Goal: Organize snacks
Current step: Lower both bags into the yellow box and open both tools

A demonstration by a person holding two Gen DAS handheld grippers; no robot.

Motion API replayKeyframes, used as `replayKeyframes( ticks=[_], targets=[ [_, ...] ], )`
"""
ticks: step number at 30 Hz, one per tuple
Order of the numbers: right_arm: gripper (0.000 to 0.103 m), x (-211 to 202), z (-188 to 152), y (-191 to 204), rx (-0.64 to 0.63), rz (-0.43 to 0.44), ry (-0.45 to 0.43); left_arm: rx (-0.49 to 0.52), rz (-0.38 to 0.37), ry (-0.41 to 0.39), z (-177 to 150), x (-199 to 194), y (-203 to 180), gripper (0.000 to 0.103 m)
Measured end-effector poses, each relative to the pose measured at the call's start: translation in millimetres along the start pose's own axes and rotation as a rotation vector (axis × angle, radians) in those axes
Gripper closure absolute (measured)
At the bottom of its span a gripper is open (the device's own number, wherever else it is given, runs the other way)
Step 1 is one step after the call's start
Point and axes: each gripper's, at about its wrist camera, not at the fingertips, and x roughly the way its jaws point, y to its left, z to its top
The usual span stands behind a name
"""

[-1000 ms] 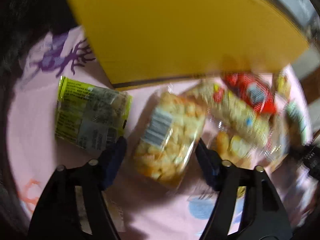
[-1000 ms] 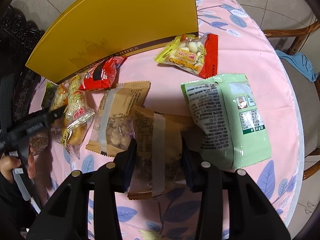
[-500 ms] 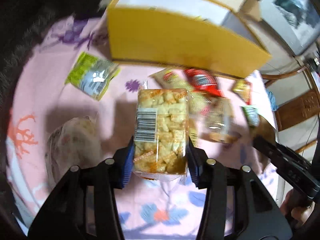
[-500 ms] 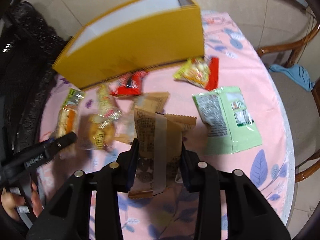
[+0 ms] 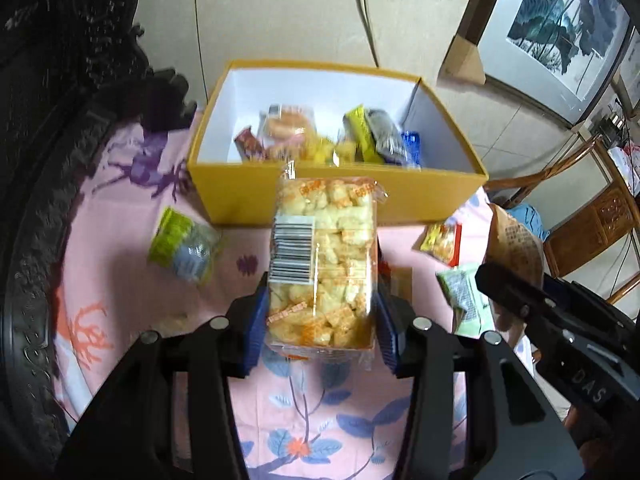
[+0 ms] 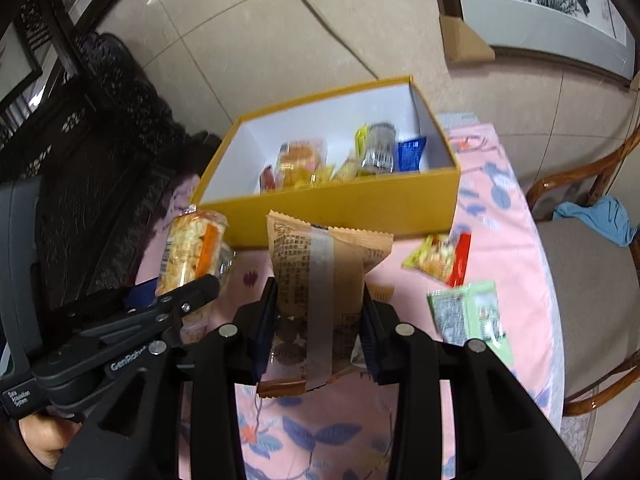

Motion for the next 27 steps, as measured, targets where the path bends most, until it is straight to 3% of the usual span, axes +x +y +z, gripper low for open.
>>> replayKeyframes(
  ticks=[11,22,23,24,25,27],
  targets=[
    [0.065,19,33,-2,-0.003,-0.026,0.011,-0.031,0.004,-0.015,38,15,11,0.056],
    [0.064,65,143,-10,0.034,-0.058,-0.030,-0.042,0.087,-0.061,142,50,25,0.054],
    [0.063,69,149,-10,0.035,-0.073,-0.024,-0.043,0.106,-0.066,151,53,27,0.042],
    [0.060,76,157,-12,0.038,-0.088,-0.011,-0.047,0.122,-0.071,157,55,28,0.016],
    [0.057,79,161,-14,0.044,-0.096,-0.003,-0.053,0.138,-0.081,162,54,30,0.009],
    [0.037,80,166,-17,0.051,-0.113,-0.004,-0.062,0.146,-0.125,170,47,34,0.008]
  ],
)
